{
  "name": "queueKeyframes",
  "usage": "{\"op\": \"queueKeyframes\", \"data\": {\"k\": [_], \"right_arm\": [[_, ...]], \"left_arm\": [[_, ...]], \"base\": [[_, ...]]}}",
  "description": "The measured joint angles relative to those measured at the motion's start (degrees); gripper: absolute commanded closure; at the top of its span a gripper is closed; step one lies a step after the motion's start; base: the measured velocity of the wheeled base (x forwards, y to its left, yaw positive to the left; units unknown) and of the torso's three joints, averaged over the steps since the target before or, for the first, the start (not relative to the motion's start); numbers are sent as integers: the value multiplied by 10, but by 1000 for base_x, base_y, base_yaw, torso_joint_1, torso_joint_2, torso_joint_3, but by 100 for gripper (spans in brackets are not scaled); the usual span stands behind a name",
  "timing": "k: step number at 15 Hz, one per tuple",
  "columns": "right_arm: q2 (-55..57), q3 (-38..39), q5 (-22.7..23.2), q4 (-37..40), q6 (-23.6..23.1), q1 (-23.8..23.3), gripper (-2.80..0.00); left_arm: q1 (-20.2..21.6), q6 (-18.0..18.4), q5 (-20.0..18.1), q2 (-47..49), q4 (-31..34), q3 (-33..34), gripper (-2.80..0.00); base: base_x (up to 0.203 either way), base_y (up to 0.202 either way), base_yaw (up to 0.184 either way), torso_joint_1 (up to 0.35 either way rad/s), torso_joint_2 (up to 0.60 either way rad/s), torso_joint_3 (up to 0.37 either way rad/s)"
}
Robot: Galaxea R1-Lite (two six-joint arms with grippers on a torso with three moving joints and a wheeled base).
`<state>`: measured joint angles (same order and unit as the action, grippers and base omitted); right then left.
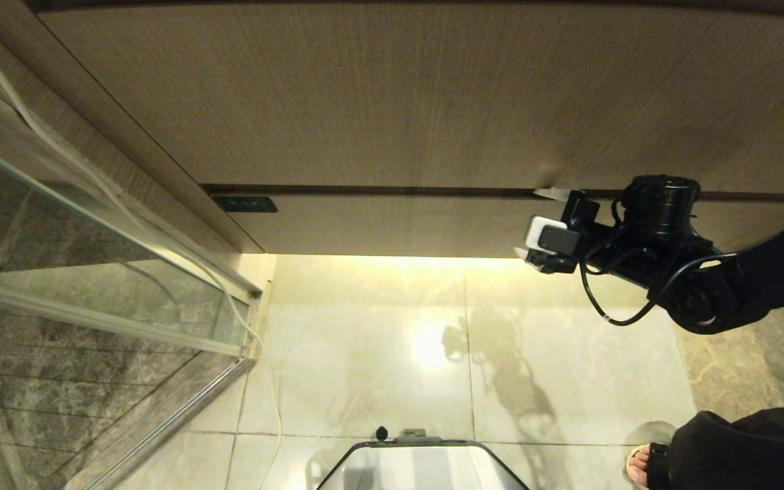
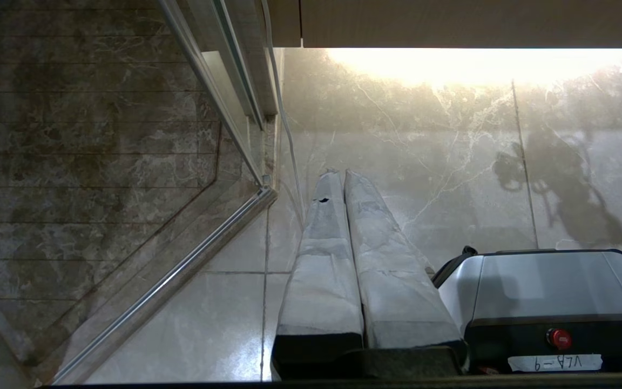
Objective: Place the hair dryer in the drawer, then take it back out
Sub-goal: Pull open the drawer
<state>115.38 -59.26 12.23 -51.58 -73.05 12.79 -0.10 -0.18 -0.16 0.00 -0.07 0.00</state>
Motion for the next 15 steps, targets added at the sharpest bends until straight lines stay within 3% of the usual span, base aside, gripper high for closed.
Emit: {"op": "queueKeyframes", "data": {"k": [15], "right_arm": [[62, -30, -15, -33, 2, -1, -280]], "left_arm": [[0, 0, 0, 0, 0, 0, 0]], "base": [[0, 0, 0, 0, 0, 0]]}}
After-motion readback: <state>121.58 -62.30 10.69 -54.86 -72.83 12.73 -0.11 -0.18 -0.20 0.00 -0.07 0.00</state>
